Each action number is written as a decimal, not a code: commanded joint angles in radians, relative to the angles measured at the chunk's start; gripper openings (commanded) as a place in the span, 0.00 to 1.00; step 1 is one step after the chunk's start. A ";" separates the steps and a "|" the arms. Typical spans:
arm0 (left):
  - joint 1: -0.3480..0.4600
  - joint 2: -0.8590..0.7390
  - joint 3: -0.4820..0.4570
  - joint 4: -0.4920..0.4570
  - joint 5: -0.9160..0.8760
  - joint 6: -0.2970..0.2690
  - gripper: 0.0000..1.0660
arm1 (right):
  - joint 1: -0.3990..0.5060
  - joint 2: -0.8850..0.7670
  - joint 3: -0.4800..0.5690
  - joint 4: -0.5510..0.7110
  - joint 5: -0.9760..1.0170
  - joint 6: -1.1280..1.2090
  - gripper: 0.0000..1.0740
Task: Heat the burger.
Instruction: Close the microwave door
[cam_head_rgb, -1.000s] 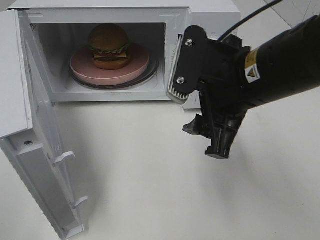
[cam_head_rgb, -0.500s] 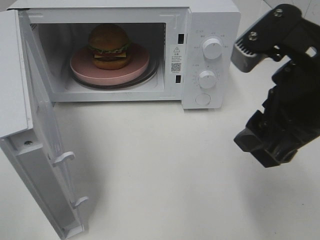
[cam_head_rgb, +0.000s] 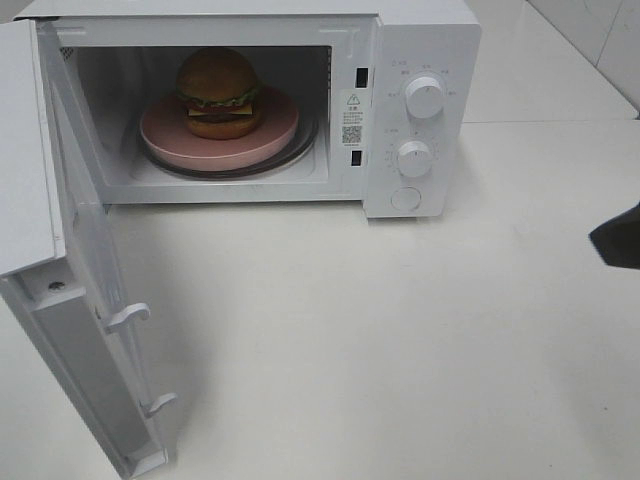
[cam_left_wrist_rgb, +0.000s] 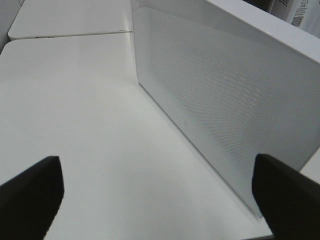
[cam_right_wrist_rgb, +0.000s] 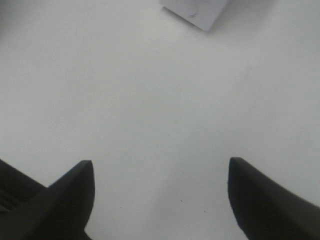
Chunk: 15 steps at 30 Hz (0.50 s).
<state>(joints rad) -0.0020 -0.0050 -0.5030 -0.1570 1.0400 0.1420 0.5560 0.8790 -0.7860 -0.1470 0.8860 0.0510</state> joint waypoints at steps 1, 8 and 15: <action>0.001 -0.023 0.002 -0.001 -0.001 -0.001 0.88 | -0.093 -0.041 0.003 -0.002 0.059 0.021 0.68; 0.001 -0.023 0.002 -0.001 -0.001 -0.001 0.88 | -0.207 -0.126 0.003 -0.003 0.182 0.051 0.68; 0.001 -0.023 0.002 -0.001 -0.001 -0.001 0.88 | -0.207 -0.216 0.003 -0.001 0.300 0.068 0.68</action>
<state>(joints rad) -0.0020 -0.0050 -0.5030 -0.1570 1.0400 0.1420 0.3550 0.6800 -0.7860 -0.1470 1.1590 0.1060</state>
